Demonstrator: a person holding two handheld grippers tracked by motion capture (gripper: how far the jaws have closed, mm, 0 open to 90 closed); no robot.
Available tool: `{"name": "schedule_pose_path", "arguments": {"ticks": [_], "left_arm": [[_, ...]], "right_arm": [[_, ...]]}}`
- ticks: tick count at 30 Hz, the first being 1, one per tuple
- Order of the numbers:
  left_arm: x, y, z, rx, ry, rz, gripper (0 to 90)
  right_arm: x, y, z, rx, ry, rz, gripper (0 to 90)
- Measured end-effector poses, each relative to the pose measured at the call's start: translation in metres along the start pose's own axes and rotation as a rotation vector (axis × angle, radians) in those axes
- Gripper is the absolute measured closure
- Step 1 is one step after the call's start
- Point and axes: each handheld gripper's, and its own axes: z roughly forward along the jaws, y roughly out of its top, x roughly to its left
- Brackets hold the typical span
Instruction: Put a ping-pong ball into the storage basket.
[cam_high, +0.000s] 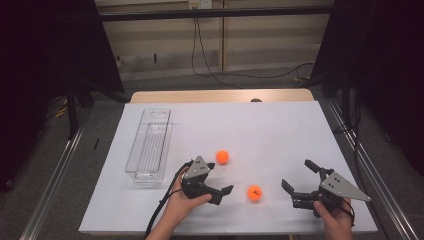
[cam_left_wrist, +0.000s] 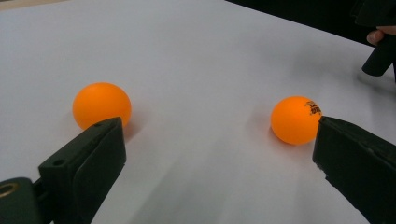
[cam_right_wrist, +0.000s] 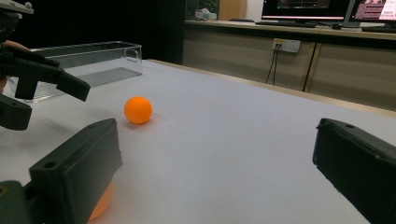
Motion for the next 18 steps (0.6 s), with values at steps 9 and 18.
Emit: {"name": "schedule_pose_path", "arguments": {"ticks": [9, 18], "left_arm": [[-0.0016, 0.0009, 0.0039, 0.014, -0.008, 0.002, 2.8], [-0.0029, 0.0015, 0.0066, 0.023, -0.007, 0.004, 2.8]], "right_arm": [[0.0, 0.0, -0.0001, 0.0, 0.0, 0.001, 0.5], [-0.0001, -0.0001, 0.0, 0.0, 0.0, 0.0, 0.6]]}}
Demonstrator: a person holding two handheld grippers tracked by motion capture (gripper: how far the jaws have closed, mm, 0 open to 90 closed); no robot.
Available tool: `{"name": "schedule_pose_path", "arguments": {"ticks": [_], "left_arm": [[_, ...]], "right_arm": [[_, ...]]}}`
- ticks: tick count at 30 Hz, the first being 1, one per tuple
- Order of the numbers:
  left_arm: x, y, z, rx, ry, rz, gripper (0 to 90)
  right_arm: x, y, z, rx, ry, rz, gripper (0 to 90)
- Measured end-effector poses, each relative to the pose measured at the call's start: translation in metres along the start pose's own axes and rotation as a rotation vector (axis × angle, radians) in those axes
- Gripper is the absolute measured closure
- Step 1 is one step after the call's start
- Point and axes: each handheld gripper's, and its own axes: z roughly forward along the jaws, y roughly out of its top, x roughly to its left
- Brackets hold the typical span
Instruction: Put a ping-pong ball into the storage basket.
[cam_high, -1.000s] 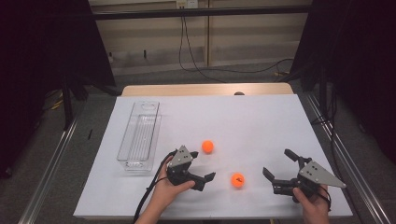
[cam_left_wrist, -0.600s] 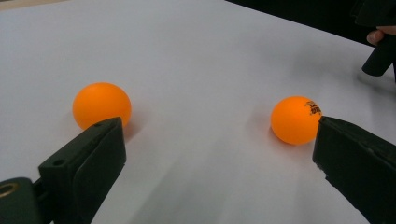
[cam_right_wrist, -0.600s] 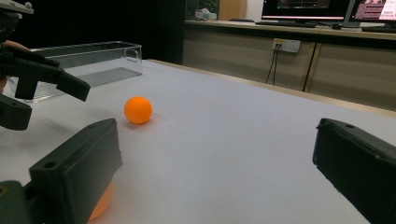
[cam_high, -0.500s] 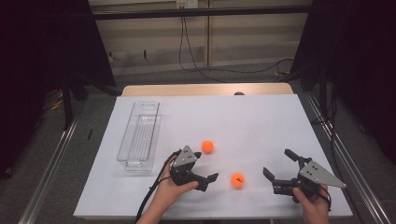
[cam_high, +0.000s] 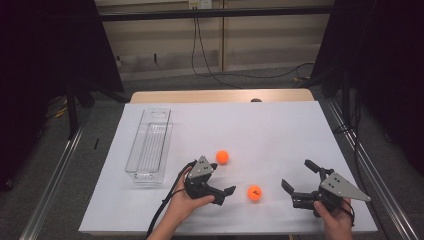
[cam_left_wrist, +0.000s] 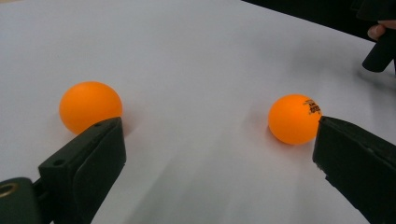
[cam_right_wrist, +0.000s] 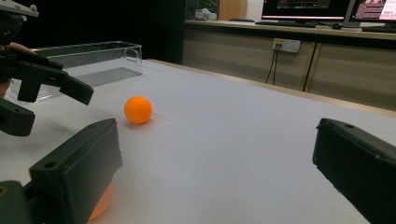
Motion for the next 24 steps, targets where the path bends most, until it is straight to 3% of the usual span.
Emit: {"name": "schedule_pose_path", "arguments": {"ticks": [24], "left_arm": [[-0.0047, 0.0017, 0.0073, 0.03, 0.004, 0.024, 2.9]], "right_arm": [[0.0, 0.0, 0.0, 0.0, 0.001, 0.0, 0.6]]}}
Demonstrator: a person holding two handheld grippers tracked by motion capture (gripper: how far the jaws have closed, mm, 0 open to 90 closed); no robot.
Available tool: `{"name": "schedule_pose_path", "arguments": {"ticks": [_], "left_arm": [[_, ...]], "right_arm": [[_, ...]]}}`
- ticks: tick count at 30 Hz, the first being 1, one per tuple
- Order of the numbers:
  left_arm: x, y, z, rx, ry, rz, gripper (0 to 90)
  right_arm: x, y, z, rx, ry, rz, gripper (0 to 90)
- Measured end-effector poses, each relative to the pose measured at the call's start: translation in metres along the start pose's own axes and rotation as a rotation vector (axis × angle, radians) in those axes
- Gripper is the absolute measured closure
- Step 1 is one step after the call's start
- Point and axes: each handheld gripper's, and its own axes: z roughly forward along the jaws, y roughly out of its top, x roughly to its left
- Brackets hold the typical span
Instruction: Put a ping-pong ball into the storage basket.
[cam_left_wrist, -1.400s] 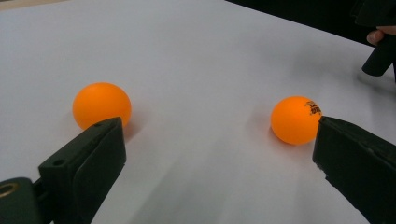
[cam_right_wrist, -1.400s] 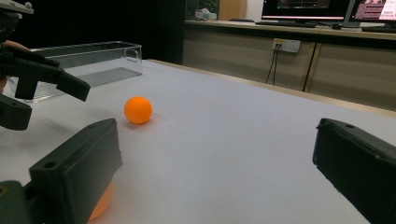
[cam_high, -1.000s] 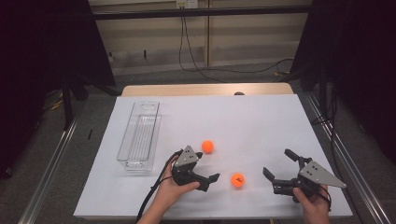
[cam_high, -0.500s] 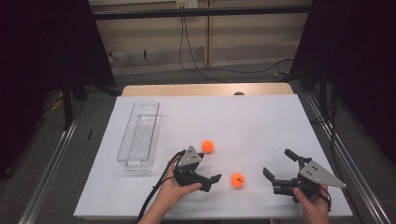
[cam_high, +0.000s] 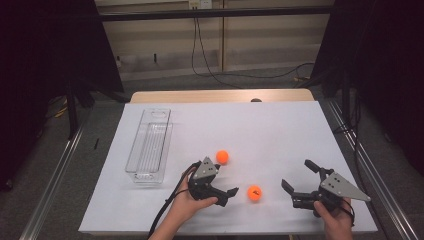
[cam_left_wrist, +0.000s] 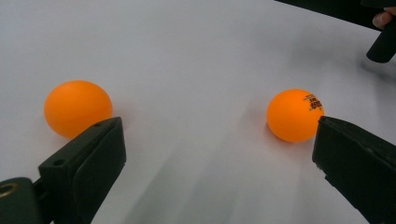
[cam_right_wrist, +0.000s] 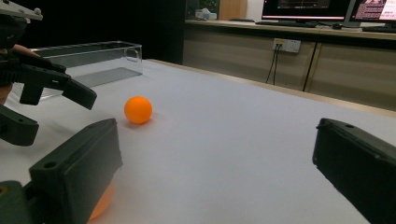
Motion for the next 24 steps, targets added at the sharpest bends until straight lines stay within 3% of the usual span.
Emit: {"name": "schedule_pose_path", "arguments": {"ticks": [24], "left_arm": [[-0.006, 0.005, 0.01, 0.026, -0.027, 0.018, 3.1]], "right_arm": [[0.0, 0.0, 0.001, -0.001, 0.001, 0.002, 0.6]]}}
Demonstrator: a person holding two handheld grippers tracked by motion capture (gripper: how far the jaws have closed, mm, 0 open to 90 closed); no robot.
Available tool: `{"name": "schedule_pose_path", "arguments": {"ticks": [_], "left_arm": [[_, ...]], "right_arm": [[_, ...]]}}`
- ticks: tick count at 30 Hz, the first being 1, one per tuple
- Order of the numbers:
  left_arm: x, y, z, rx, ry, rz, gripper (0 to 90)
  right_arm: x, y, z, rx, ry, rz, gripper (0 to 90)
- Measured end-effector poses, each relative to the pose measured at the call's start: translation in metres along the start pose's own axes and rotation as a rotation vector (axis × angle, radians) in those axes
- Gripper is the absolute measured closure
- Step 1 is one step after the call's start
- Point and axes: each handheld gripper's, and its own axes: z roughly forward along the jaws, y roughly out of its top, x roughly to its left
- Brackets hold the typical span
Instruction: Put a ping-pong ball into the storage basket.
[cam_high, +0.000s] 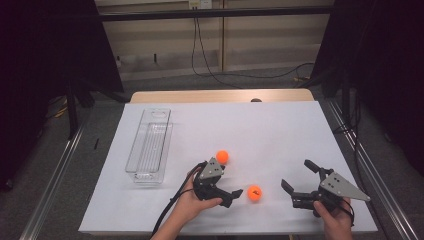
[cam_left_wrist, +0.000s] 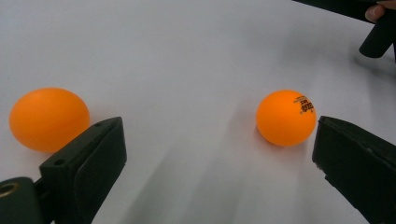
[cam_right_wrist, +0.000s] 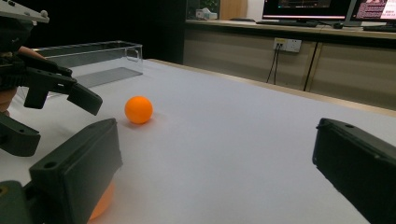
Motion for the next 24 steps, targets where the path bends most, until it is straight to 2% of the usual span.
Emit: {"name": "schedule_pose_path", "arguments": {"ticks": [8, 24], "left_arm": [[-0.0033, 0.0027, 0.0029, 0.004, -0.02, 0.0, 3.1], [-0.0064, 0.005, 0.0086, 0.017, -0.027, 0.001, 3.1]], "right_arm": [[-0.0002, -0.0001, -0.0001, 0.0, -0.001, 0.002, 0.6], [-0.0003, 0.0, -0.0002, 0.0, -0.001, 0.003, 0.6]]}}
